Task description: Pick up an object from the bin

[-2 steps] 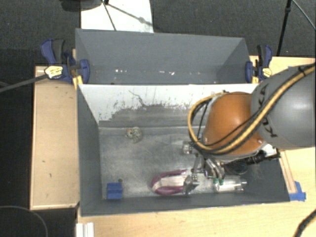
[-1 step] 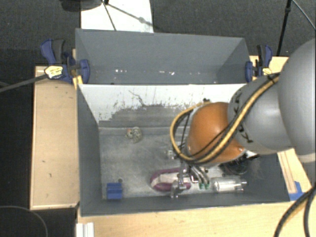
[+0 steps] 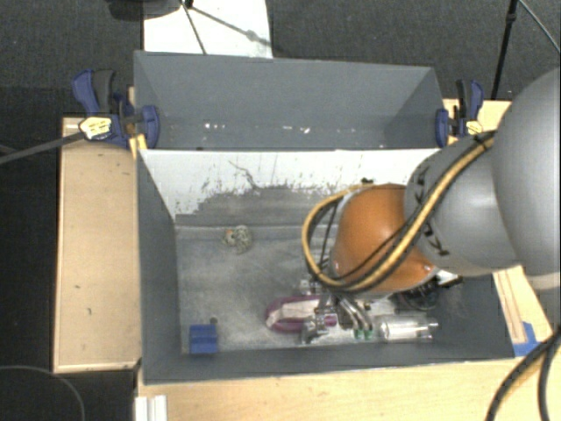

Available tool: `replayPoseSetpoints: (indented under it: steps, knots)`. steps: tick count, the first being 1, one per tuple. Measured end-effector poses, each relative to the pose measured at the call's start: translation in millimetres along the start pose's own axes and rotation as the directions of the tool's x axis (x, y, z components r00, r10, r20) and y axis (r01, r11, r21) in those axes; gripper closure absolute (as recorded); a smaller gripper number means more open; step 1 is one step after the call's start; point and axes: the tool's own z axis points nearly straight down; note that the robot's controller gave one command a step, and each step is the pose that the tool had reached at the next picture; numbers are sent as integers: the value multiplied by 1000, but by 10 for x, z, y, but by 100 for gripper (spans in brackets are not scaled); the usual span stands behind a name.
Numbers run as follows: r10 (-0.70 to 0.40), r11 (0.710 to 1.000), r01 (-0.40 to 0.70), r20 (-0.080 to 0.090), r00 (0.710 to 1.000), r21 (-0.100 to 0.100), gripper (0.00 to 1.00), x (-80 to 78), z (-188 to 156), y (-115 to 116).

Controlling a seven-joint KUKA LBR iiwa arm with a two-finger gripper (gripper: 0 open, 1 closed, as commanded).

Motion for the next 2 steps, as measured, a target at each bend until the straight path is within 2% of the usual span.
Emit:
replayPoseSetpoints:
  steps: [1, 2]
  knots:
    - [-15, 1000, 15, 10, 1000, -1, 100, -86, -1255, 78]
    - [-347, 938, 347, 7, 938, 2, 100, -268, -2219, 25]
